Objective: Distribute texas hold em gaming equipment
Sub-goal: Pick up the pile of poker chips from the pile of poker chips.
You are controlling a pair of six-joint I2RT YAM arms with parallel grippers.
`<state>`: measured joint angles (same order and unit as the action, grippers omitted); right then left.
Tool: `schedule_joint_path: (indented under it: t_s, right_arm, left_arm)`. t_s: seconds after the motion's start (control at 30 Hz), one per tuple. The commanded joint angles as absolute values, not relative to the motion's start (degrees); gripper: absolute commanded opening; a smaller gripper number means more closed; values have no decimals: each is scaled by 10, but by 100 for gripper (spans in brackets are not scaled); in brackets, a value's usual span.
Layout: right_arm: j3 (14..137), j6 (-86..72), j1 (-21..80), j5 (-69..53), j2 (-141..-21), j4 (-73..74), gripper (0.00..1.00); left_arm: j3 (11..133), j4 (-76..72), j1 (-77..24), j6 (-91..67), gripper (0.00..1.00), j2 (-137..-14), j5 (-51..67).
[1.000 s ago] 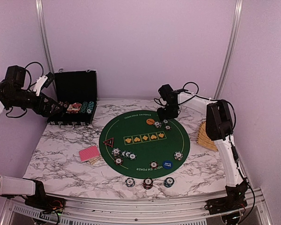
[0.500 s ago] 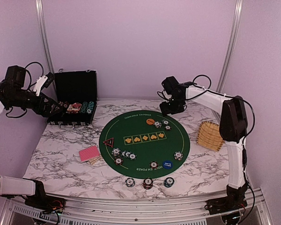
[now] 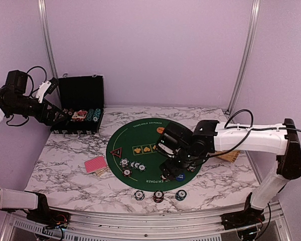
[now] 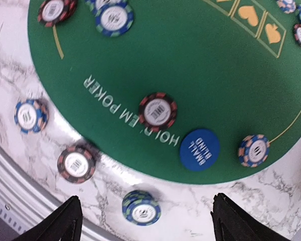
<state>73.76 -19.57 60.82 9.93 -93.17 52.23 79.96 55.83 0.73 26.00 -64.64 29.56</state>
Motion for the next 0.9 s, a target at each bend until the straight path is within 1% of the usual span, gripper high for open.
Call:
schedule_joint_path:
  t_s: [0.0,0.1,0.27,0.57,0.73,0.87]
  right_arm:
    - [698,-281,668,72,-897,551,88]
    - [659,-303,691,55,-890,548,89]
    - [611,-308,697,33,-885,523,90]
    - [577,-301,690,28,-922,479,89]
    - [562,-297,676,24,-923,462,87]
    - [555,-293,663,23,-923,453,84]
  left_arm:
    - [795,578,5,262,99,-639,306]
    - [796,578,5,261,99,-638,305]
    - [797,578,5,259,99,-640,307]
    - [800,578,5,260,99,-641,305]
    - [800,578,5,261,99,-645,305]
    - [802,578,5,260,99,-650,308]
